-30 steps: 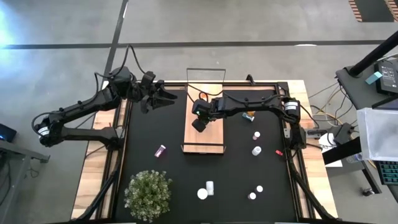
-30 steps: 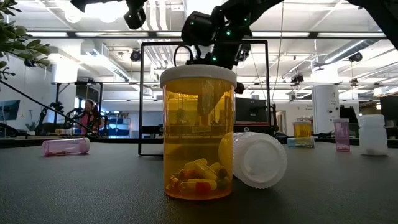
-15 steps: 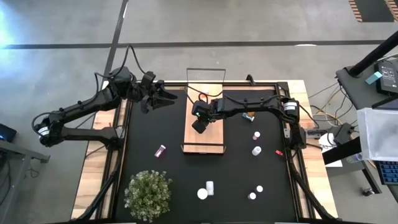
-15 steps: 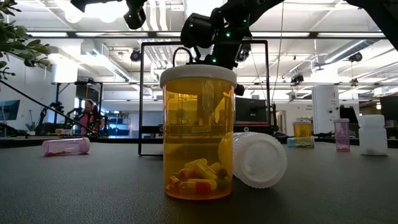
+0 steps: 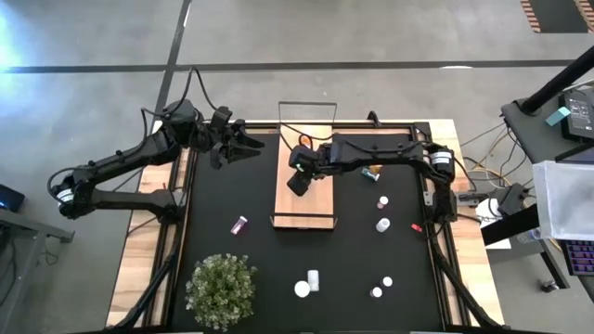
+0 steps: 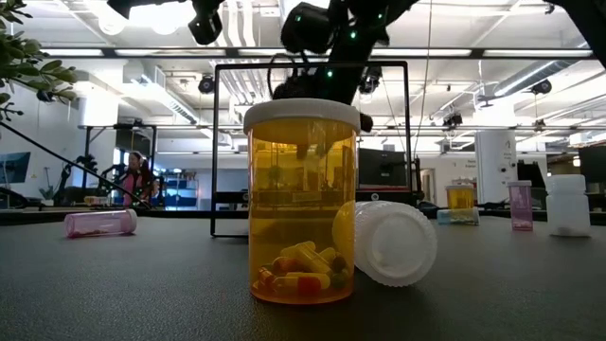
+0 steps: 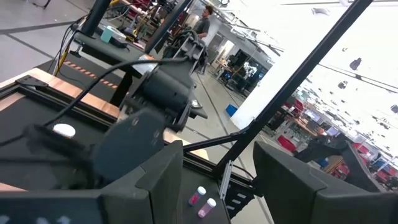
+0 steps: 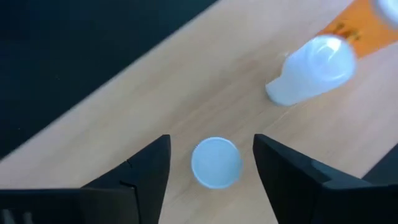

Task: Pick and place medicine bottles onto shelf by color
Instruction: Put the top right pink pill bottle on the shelf

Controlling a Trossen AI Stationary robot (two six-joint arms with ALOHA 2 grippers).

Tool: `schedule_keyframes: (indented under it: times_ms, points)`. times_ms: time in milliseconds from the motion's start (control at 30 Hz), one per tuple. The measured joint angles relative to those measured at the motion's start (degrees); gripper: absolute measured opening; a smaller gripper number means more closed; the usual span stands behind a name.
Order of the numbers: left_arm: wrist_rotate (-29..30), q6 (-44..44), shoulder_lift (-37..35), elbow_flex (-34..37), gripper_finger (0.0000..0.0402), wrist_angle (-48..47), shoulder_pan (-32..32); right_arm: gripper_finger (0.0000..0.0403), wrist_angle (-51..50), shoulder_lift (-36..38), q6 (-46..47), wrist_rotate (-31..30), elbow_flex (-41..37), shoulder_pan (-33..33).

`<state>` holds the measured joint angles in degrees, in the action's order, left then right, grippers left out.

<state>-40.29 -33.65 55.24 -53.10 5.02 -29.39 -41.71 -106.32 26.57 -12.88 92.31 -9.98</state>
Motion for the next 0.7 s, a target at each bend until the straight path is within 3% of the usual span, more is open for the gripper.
schedule_keyframes:
  times_ms: [300, 700]
  points:
    - [0.0, -0.07, 0.0, 0.02, 0.018, 0.02, -0.01, 0.023, -6.0, 8.2, 2.62, 4.85, 0.02, 0.13]
    - [-0.01, -0.04, 0.0, 0.07, 0.018, 0.02, 0.0, 0.0228, -41.27, 16.39, 21.16, 4.85, -0.85, 3.13]
